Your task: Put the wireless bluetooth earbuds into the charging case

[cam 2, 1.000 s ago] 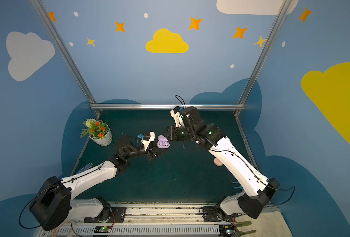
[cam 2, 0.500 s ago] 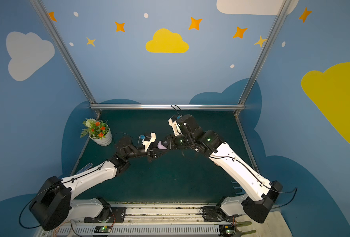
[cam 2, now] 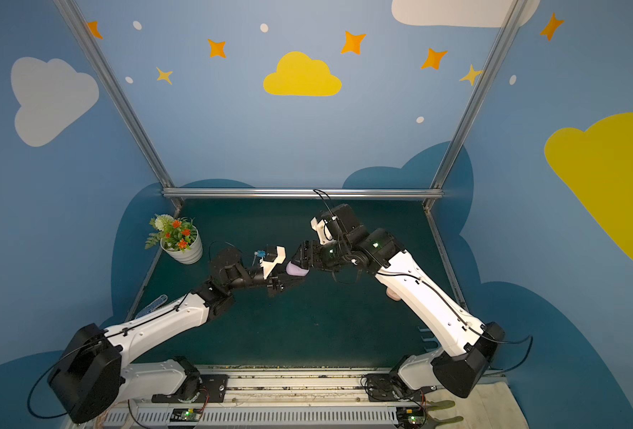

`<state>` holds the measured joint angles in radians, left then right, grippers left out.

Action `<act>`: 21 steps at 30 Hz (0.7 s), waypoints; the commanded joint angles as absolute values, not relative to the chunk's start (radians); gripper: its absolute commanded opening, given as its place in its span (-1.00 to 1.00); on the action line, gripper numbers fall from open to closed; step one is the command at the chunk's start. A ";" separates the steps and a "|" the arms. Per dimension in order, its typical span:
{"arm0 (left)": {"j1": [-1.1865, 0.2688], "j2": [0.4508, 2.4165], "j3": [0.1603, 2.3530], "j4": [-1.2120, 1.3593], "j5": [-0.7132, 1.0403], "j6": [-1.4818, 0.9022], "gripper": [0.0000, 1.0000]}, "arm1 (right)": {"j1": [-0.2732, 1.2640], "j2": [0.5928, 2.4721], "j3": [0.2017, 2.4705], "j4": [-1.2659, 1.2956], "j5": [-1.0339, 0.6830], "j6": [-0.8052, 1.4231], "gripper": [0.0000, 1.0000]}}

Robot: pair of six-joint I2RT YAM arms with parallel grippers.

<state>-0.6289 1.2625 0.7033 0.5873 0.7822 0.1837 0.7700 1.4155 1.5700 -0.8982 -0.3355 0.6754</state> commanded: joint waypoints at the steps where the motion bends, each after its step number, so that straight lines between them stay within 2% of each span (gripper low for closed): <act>1: -0.635 1.249 0.735 0.566 0.779 0.222 -0.59 | 0.772 1.428 1.569 -0.897 -0.398 0.688 0.51; 13: -0.635 1.248 0.733 0.566 0.779 0.223 -0.59 | 0.794 1.469 1.587 -0.911 -0.407 0.684 0.48; 21: -0.637 1.250 0.735 0.565 0.778 0.222 -0.58 | 0.798 1.465 1.583 -0.899 -0.394 0.690 0.21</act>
